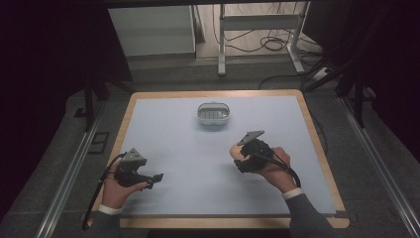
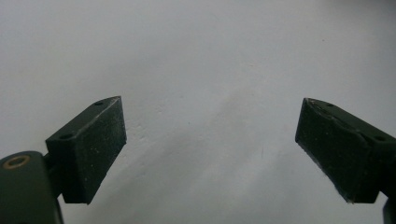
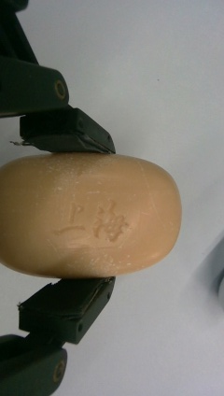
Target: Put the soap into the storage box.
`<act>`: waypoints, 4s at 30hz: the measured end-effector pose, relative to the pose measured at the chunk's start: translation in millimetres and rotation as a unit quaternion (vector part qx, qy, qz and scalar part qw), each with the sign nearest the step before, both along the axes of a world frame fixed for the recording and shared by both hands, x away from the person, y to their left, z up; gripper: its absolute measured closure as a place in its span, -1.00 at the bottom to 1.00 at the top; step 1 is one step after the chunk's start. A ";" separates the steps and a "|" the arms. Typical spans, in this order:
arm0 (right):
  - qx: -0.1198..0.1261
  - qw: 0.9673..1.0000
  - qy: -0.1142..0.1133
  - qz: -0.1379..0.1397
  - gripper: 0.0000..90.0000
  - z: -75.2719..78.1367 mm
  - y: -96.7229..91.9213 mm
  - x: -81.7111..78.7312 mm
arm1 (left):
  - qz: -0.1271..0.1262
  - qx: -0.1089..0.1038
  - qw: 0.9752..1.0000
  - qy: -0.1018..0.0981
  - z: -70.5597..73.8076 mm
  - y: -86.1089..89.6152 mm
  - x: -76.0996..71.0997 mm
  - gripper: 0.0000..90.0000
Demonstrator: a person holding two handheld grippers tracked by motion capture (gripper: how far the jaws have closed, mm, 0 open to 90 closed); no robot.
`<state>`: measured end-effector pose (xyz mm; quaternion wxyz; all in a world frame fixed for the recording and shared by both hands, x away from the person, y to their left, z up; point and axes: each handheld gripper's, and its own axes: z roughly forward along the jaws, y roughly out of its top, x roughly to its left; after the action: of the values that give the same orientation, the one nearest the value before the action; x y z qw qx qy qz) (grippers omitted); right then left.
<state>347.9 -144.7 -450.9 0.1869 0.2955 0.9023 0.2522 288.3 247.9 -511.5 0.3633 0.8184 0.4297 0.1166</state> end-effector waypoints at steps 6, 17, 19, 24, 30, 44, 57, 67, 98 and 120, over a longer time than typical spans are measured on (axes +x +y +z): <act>0.004 1.000 -0.005 0.000 -0.27 5.2 0.7 4.8 | -0.001 0.001 1.000 0.000 -0.3 -0.1 0.3 -0.80; 0.006 1.000 -0.007 0.001 -0.27 11.0 2.5 11.8 | -0.001 0.001 1.000 -0.001 -0.6 -0.4 0.4 -0.80; 0.007 1.000 -0.008 0.001 -0.27 12.1 2.7 13.4 | 0.000 0.001 1.000 -0.001 -0.5 -0.3 0.4 -0.80; 0.011 1.000 -0.006 0.001 -0.27 13.4 2.9 16.7 | -0.001 0.001 1.000 -0.001 -0.5 -0.2 0.4 -0.80; 0.020 1.000 -0.001 0.003 -0.27 14.7 2.4 20.6 | 0.000 0.001 1.000 0.000 -1.0 -0.9 0.6 -0.80; 0.016 1.000 -0.005 0.006 -0.27 22.6 5.0 31.6 | -0.001 0.001 1.000 0.002 -1.3 -1.1 0.7 -0.80; 0.016 1.000 -0.003 0.008 -0.27 27.9 7.3 42.2 | -0.001 0.000 1.000 0.001 -1.2 -0.8 0.7 -0.80; 0.014 1.000 -0.001 0.005 -0.27 31.3 8.1 51.6 | -0.002 -0.002 1.000 0.001 -0.5 -0.4 0.5 -0.80; 0.017 1.000 -0.003 0.013 -0.27 35.6 14.6 83.0 | -0.001 -0.004 1.000 -0.001 -0.5 0.7 0.5 -0.80; 0.005 1.000 -0.009 0.016 -0.27 36.5 24.4 105.3 | -0.003 -0.007 1.000 0.001 -1.2 0.4 0.9 -0.80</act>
<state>453.2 -120.3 -414.5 0.1896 0.2800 0.9039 0.2620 289.3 248.3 -512.7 0.3689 0.8171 0.4286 0.1122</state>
